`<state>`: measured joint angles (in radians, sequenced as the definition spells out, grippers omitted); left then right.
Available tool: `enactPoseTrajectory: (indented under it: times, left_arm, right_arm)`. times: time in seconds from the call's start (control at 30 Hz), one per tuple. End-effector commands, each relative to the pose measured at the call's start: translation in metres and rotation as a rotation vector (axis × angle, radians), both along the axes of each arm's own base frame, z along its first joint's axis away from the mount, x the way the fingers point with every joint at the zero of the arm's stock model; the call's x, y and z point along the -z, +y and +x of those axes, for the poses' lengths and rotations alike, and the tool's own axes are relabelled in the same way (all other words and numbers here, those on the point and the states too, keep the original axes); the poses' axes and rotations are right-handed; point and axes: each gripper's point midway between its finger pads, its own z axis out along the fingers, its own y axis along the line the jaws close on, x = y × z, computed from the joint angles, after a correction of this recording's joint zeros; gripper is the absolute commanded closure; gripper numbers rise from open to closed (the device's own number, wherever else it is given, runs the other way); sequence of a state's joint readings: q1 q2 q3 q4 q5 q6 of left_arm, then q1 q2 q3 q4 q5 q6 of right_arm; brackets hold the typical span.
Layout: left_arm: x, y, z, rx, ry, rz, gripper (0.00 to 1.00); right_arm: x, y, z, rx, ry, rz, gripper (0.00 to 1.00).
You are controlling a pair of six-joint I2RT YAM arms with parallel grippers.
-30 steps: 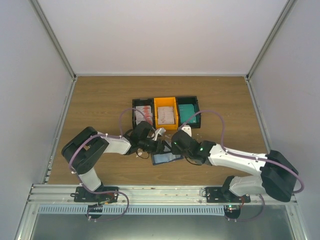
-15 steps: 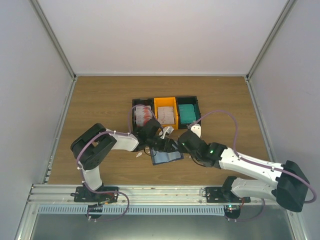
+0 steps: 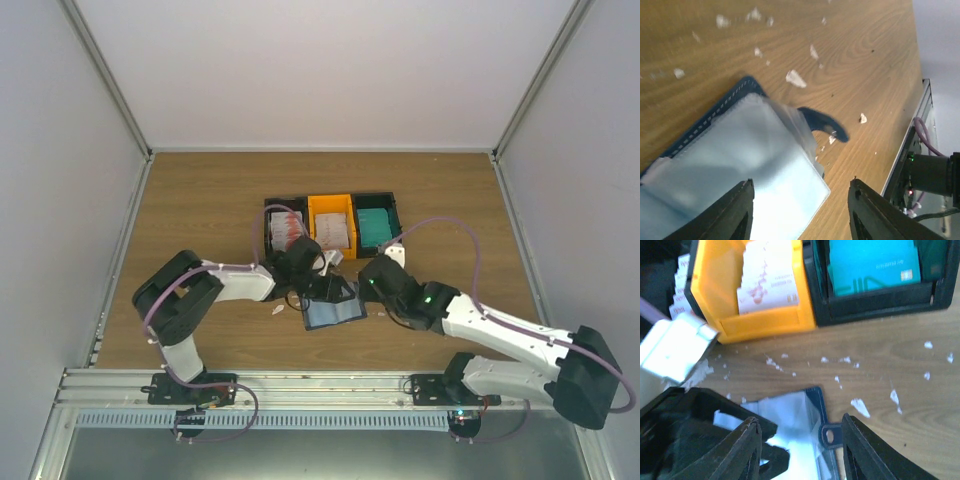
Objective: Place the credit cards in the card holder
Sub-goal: Turn over the card slot in the card holder, then pick up the credit card from the storage box.
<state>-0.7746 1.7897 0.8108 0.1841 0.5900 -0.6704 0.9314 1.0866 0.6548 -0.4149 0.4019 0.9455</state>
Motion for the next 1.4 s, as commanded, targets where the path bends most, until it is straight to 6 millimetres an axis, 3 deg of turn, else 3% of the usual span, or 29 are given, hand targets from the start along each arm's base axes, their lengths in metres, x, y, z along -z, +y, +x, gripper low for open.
enactPoseTrajectory:
  times: [0.0, 0.1, 0.27, 0.37, 0.47, 0.6, 0.77, 0.87, 1.1, 1.37]
  left_arm:
    - [-0.052, 0.008, 0.021, -0.063, -0.179, 0.024, 0.45]
    - [-0.07, 0.026, 0.028, -0.134, -0.235, 0.077, 0.4]
    - [-0.092, 0.068, 0.037, -0.27, -0.299, 0.151, 0.31]
    - [-0.108, 0.094, 0.04, -0.343, -0.321, 0.155, 0.21]
    - [-0.112, 0.118, 0.043, -0.41, -0.312, 0.163, 0.2]
    - [-0.106, 0.151, 0.051, -0.509, -0.267, 0.176, 0.21]
    - [-0.094, 0.188, 0.069, -0.635, -0.2, 0.199, 0.31]
    - [-0.086, 0.201, 0.079, -0.676, -0.165, 0.211, 0.36]
    - [-0.065, 0.2, 0.102, -0.67, -0.117, 0.222, 0.44]
    - [-0.036, 0.209, 0.115, -0.714, -0.065, 0.283, 0.48]
  right_arm:
    - [-0.042, 0.005, 0.021, -0.074, -0.079, 0.005, 0.53]
    - [-0.066, 0.007, 0.041, -0.163, -0.119, -0.054, 0.47]
    - [-0.09, -0.003, 0.085, -0.274, -0.115, -0.145, 0.43]
    - [-0.094, -0.006, 0.108, -0.326, -0.102, -0.173, 0.42]
    - [-0.091, -0.009, 0.129, -0.339, -0.088, -0.212, 0.41]
    - [-0.086, 0.022, 0.138, -0.505, -0.084, -0.193, 0.43]
    - [-0.069, 0.06, 0.147, -0.721, -0.099, -0.22, 0.47]
    - [-0.046, 0.076, 0.15, -0.869, -0.088, -0.258, 0.49]
    - [-0.003, 0.095, 0.164, -1.063, 0.006, -0.312, 0.65]
    - [0.046, 0.096, 0.167, -1.144, 0.134, -0.385, 0.66]
